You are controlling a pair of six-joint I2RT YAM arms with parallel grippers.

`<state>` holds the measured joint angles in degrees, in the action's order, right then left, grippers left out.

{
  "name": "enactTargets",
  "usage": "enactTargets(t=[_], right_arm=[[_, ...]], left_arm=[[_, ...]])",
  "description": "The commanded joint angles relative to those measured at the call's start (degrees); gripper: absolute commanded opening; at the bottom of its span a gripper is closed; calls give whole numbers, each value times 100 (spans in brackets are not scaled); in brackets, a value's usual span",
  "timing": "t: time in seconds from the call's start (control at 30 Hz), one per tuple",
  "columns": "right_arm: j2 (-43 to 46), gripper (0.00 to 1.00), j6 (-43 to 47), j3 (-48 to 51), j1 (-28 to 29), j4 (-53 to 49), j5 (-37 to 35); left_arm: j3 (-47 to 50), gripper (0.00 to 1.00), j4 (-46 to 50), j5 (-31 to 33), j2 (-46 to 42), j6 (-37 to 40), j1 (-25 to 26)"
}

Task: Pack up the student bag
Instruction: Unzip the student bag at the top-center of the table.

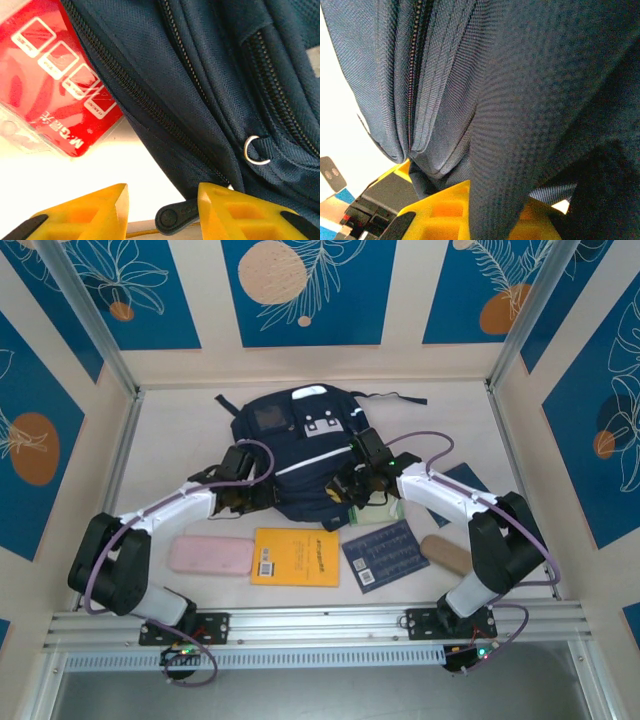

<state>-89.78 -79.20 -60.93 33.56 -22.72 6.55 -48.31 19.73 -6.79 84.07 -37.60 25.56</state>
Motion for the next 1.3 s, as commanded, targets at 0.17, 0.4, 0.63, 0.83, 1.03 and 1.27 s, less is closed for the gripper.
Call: enactTargets(t=[0.17,0.4,0.63,0.83,1.03,1.27], right_arm=[[276,0,16,137,-40,693,624],[284,0,616,56,-286,637,921],[268,0,2360,-472,-673,-302,1017],[381,0,2929,-601,-1031,-534,1395],[435,0,2841,-500,-1268,-304,1852],[492,0,2708,-356,-1352,-25,2195]], left_arm=[[257,39,-1155,-867,223,-803,-174],[22,43,-556,-1043,-160,274,-174],[-632,39,1014,-833,-586,1748,-137],[-1047,56,1586,-484,-613,2763,31],[-1283,63,1680,-750,-105,3101,273],[-1387,70,1248,-868,386,2805,409]])
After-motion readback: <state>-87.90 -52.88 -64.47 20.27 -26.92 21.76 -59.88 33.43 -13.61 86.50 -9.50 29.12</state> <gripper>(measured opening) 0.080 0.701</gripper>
